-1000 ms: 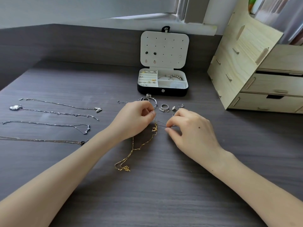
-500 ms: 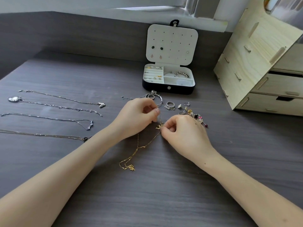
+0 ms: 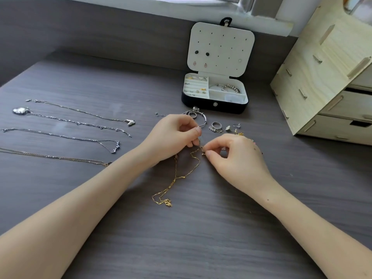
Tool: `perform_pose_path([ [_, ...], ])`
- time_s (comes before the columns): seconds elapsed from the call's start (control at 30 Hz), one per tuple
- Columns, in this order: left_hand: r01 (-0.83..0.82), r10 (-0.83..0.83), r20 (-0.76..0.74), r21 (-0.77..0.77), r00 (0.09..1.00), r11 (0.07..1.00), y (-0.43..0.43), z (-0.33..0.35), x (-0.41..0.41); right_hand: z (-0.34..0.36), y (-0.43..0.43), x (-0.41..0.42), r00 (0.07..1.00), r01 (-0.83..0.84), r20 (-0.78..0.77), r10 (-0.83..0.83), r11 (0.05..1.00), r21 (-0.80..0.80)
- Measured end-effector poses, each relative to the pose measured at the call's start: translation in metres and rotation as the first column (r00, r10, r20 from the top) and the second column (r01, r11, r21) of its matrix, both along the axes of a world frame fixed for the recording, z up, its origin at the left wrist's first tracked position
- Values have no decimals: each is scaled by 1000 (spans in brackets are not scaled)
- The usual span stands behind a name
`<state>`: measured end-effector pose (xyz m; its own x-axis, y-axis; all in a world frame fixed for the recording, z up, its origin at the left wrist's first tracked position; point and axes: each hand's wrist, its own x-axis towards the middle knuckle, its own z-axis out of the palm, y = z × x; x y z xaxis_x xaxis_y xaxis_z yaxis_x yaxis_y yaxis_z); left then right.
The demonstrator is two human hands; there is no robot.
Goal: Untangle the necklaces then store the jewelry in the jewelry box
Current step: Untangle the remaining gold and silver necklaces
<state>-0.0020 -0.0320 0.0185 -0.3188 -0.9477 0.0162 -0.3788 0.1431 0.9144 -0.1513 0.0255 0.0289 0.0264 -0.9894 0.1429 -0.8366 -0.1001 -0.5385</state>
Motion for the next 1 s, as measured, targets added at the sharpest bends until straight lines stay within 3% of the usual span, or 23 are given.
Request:
perform_pose_path([
  [0.13, 2, -2, -2, -7, 1000, 1000, 0, -1, 0, -5, -1, 1, 992, -66, -118, 50, 990, -128],
  [0.27, -1, 1, 10, -20, 1000, 1000, 0, -1, 0, -4, -3, -1, 983, -140, -129, 128, 987, -83],
  [0.47, -4, 4, 15, -29, 1000, 1000, 0, -2, 0, -5, -2, -6, 995, -36, -100, 30, 997, -63],
  [0.7, -16, 16, -1, -41, 1000, 999, 0, -4, 1, -7, -6, -4, 988, -38, -153, 31, 998, -45],
  [1.0, -14, 13, -15, -54, 1000, 998, -1, -7, -1, -5, -3, 0, 975, -128, -201, 92, 977, -173],
])
